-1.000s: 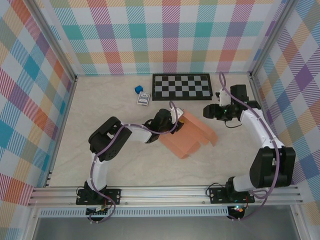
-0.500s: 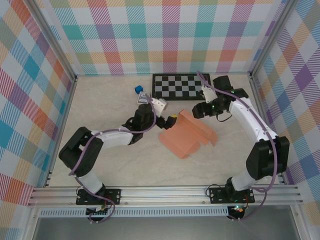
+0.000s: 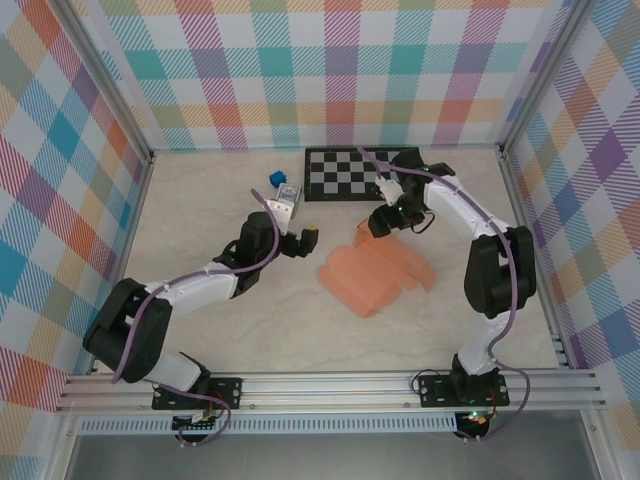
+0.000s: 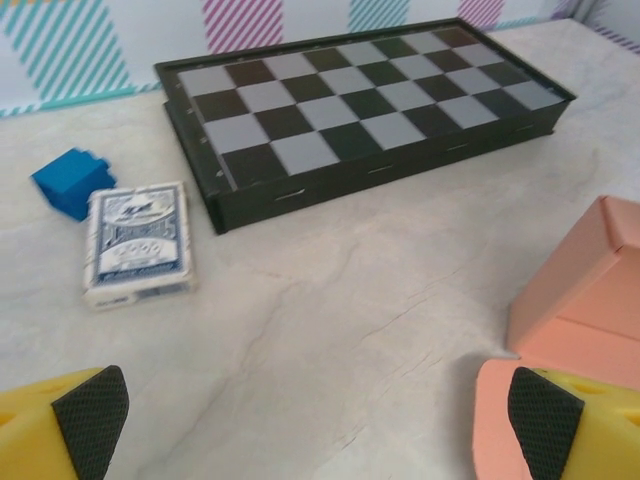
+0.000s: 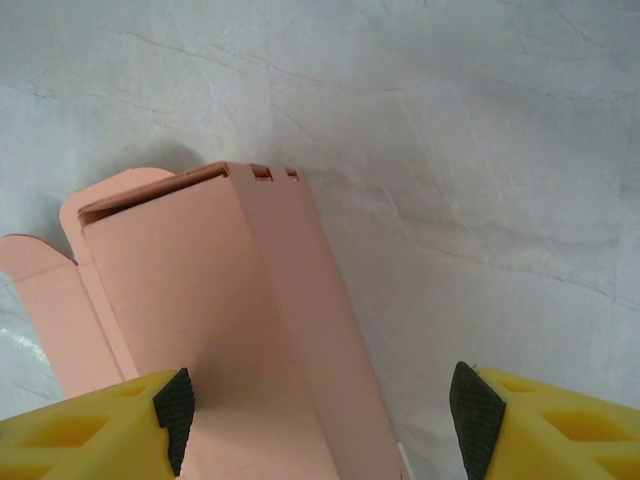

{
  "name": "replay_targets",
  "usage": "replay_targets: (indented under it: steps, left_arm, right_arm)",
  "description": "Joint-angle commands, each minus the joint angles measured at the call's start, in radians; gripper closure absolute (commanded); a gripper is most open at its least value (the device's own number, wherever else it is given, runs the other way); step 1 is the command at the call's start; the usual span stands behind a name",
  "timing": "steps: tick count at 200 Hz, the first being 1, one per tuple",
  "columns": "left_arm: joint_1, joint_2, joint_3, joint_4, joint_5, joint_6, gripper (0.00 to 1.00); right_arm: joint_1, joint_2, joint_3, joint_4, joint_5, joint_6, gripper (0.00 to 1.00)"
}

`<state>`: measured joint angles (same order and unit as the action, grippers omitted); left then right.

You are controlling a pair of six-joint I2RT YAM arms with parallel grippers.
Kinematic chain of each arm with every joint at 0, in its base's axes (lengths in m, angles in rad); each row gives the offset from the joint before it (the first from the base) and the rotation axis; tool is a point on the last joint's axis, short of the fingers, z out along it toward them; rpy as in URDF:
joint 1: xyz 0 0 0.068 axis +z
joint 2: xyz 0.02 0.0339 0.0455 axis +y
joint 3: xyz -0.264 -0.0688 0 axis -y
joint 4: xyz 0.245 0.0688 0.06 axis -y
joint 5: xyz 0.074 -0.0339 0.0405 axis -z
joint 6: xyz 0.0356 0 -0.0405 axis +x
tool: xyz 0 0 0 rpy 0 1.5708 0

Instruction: Fold the paper box

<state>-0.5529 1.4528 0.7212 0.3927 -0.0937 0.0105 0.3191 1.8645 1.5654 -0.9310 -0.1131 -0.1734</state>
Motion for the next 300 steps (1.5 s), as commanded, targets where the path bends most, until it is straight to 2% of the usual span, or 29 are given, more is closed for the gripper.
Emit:
replay_targets:
  steps: [1, 38, 101, 178, 262, 300]
  left_arm:
    - [0.008, -0.043, -0.020, -0.052, -0.077, -0.035, 0.00]
    - [0.012, -0.054, -0.010, -0.097, -0.116, -0.020, 0.00]
    - [0.018, -0.049, 0.007, -0.121, -0.122, -0.022, 0.00]
    - [0.033, -0.065, 0.019, -0.179, -0.146, -0.036, 0.00]
    - [0.061, -0.071, 0.015, -0.213, -0.144, -0.053, 0.00]
    - [0.068, -0.078, 0.006, -0.216, -0.140, -0.057, 0.00]
  right_arm:
    - [0.014, 0.028, 0.023, -0.010, -0.009, -0.011, 0.30]
    - [0.043, 0.061, 0.009, -0.015, 0.035, -0.005, 0.31]
    - [0.035, -0.003, 0.096, -0.042, -0.048, 0.014, 0.26]
    - [0.037, 0.005, 0.102, -0.110, -0.090, -0.153, 0.20]
    - [0.095, 0.102, 0.128, -0.151, -0.047, -0.205, 0.23]
    - [0.097, 0.114, 0.131, -0.141, -0.023, -0.186, 0.32]
